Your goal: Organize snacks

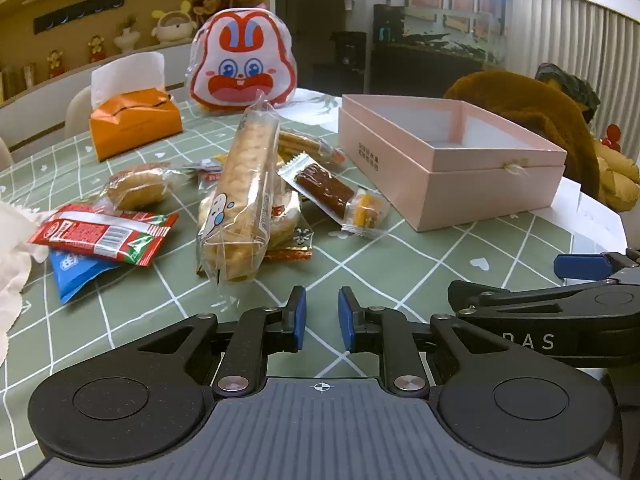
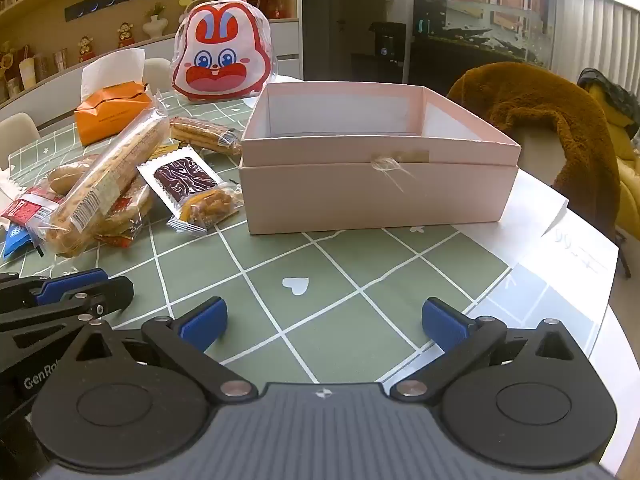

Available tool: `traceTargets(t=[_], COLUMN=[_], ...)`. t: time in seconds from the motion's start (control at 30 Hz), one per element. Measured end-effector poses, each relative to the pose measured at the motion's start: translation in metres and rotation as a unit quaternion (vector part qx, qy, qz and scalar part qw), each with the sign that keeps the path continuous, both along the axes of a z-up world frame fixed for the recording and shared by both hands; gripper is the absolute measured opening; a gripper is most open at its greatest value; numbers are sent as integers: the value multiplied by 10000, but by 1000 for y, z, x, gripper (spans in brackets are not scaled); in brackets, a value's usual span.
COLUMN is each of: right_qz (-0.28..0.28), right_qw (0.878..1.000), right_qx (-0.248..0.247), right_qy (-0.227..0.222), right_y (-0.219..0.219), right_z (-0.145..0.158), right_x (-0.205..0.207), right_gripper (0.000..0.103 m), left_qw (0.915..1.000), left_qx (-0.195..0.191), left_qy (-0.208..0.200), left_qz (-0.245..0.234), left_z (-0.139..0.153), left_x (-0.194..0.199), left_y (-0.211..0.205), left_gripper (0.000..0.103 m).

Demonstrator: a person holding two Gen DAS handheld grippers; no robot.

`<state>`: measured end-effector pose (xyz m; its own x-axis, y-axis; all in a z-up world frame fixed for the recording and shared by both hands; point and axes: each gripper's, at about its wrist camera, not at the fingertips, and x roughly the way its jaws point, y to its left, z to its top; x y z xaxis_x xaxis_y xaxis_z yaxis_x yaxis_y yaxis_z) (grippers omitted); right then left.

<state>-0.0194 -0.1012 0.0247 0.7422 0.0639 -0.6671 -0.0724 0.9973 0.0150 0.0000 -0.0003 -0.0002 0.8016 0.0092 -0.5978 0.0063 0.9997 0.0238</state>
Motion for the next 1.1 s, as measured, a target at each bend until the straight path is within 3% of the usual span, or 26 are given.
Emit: traceTargets(t=[1.1], right_qz=[-96], right_qw=[9999], right_qx=[50], right_qy=[7], right_y=[-1], right_z=[0], right_x=[3], right_gripper=[103], left_qw=[10000], left_qx=[-82], left_qy=[-1], left_qz=[0], left_z=[0], left_x=[0], left_y=[0], left_gripper=[22])
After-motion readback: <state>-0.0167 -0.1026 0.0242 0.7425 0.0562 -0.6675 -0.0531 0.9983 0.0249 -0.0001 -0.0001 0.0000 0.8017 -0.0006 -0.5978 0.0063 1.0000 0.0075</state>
